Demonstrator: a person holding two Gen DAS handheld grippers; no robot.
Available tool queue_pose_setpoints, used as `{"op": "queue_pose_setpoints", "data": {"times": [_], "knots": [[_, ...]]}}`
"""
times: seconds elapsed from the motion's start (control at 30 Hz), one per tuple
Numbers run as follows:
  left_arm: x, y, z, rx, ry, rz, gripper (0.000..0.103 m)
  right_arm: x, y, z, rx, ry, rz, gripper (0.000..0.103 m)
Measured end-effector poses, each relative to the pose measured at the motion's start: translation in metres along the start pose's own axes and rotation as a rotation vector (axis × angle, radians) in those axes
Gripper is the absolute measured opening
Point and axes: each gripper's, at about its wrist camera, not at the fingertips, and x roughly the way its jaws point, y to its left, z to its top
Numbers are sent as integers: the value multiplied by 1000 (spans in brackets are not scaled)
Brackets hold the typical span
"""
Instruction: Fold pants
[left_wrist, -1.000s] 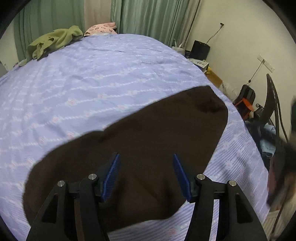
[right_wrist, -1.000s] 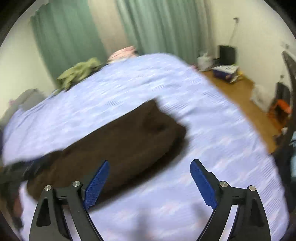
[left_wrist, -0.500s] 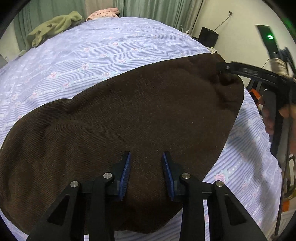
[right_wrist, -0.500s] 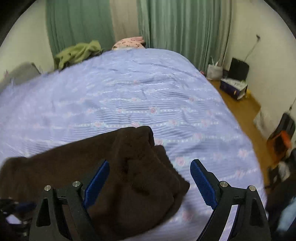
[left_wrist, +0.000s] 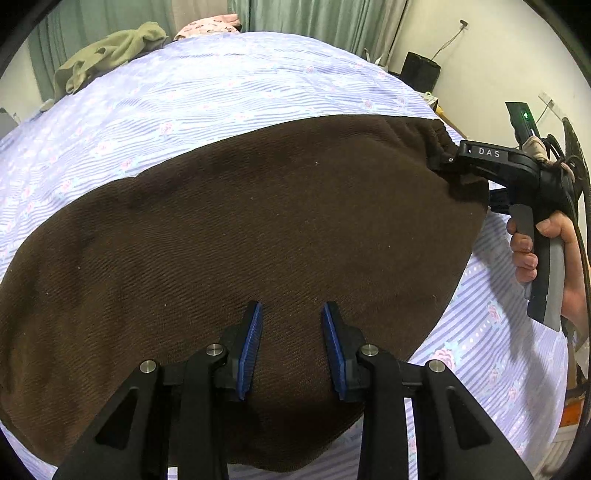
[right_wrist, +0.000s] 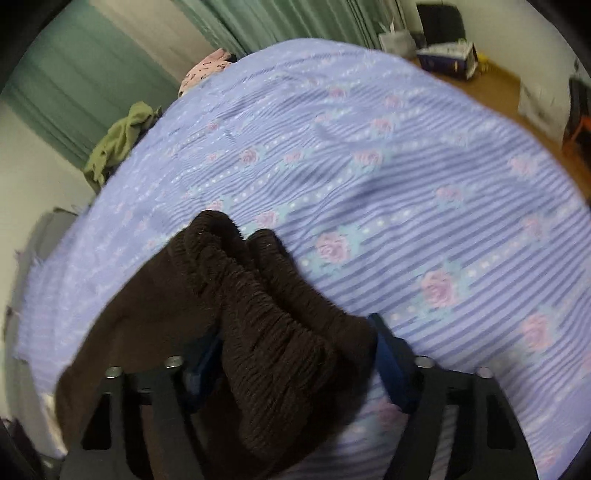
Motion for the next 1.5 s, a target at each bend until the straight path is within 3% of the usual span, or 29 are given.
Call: {"op": "queue_pose_setpoints", "data": {"times": [0.13, 0.2, 0.37, 0.6, 0.83, 0.9, 0.97, 1.0, 1.07, 1.13, 1.33, 1.5], "knots": [[2, -4, 2, -1, 10, 7, 33, -3, -2, 2, 45, 15, 28, 44], [1, -5, 3, 12, 18, -2, 33, -29, 1, -1, 60, -30, 47, 39], [1, -10, 6, 18, 38, -89, 33, -101, 9, -21, 36, -160, 8, 38], [23, -12, 11, 14, 80, -72, 33, -70, -17, -28, 136, -61, -73, 38], [23, -1, 30, -24, 166, -96, 33, -109, 31, -23, 25, -121, -138, 38], [2, 0, 42, -53, 139, -115, 32, -123, 49, -23, -12, -138, -161, 39], [-45, 8, 52, -98, 16, -141, 32, -141, 65, -26, -47, -168, -164, 39], [-66, 14, 55, -120, -23, -120, 32, -149, 73, -27, -65, -182, -167, 39], [-100, 27, 57, -154, -62, -98, 21, -162, 93, -29, -101, -201, -175, 39], [-126, 41, 54, -172, -77, -85, 17, -173, 118, -33, -139, -217, -192, 39], [-191, 89, 17, -176, -111, 84, 17, -185, 194, -53, -237, -248, -198, 39], [-210, 126, -21, -237, -97, 89, 17, -170, 268, -76, -330, -241, -198, 39]]}}
